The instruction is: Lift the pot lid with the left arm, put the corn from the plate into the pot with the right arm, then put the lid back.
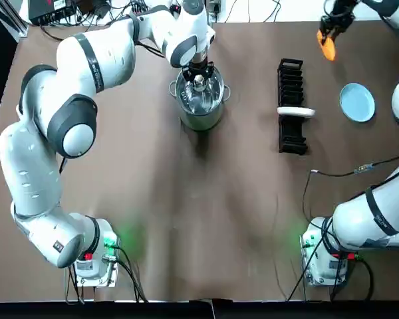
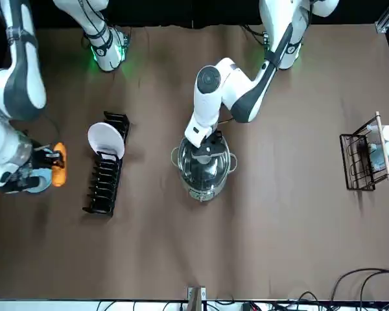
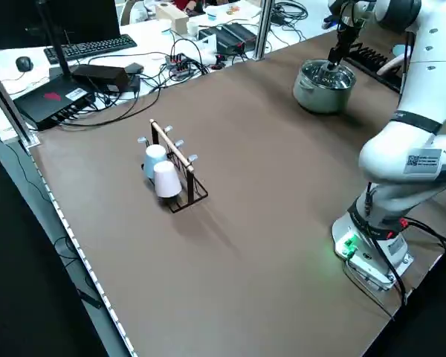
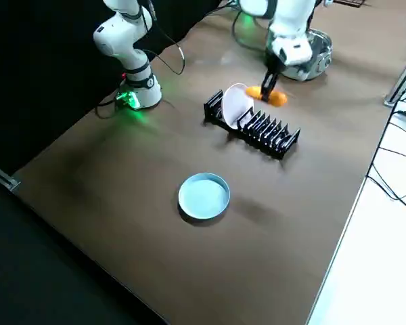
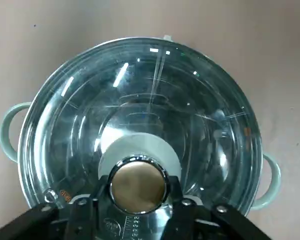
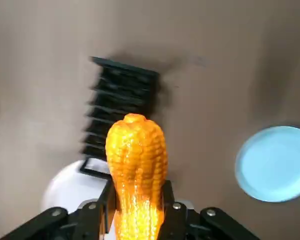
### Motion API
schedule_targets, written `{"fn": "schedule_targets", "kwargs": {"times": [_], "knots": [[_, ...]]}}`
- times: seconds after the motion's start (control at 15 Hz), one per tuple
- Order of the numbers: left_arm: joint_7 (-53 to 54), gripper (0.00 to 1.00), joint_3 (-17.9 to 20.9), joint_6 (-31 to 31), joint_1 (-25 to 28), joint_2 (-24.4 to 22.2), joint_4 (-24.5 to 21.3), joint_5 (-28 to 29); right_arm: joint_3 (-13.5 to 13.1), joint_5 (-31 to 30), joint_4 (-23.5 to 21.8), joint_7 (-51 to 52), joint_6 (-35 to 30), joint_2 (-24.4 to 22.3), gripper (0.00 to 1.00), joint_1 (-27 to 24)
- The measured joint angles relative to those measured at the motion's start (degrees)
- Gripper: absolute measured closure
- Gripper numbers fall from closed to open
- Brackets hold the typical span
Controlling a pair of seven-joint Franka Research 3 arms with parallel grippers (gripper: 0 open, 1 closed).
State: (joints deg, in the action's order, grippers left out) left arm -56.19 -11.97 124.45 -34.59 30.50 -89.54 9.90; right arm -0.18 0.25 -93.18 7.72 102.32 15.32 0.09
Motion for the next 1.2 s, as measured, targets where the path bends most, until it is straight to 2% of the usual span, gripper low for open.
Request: {"fn": "schedule_targets", "kwargs": {"times": [0.07,0.27,0.53,0.67,0.8,1.0,1.2], "knots": [[0.00,0.50,0.02,0.00,0.00,-0.03,0.02,0.00,-0.01,1.45,0.61,-1.05,-0.39,0.00,0.60,1.38],[0.00,0.50,0.02,-0.01,0.00,-0.03,0.02,0.00,-0.06,3.95,0.94,-4.09,-0.56,0.16,0.60,3.99],[0.00,0.50,0.02,-0.12,0.07,-0.16,0.14,0.00,-0.06,4.13,1.07,-9.83,-0.56,0.25,0.60,8.27],[-0.01,0.50,0.06,-2.27,0.33,-1.36,0.85,0.00,-0.05,4.13,1.43,-13.18,-0.56,0.25,0.60,11.26],[-0.10,0.50,0.14,-6.11,1.86,-4.57,1.79,0.00,-0.07,4.13,1.75,-15.50,-0.55,0.26,0.60,13.49],[-0.08,0.50,0.03,-10.97,7.08,-11.13,2.32,-0.13,-0.09,4.13,2.18,-20.46,-0.15,0.38,0.60,17.00],[0.98,0.50,0.01,-17.65,12.47,-17.03,2.33,-0.15,-0.07,4.12,2.92,-29.67,0.27,1.58,0.60,23.06]]}}
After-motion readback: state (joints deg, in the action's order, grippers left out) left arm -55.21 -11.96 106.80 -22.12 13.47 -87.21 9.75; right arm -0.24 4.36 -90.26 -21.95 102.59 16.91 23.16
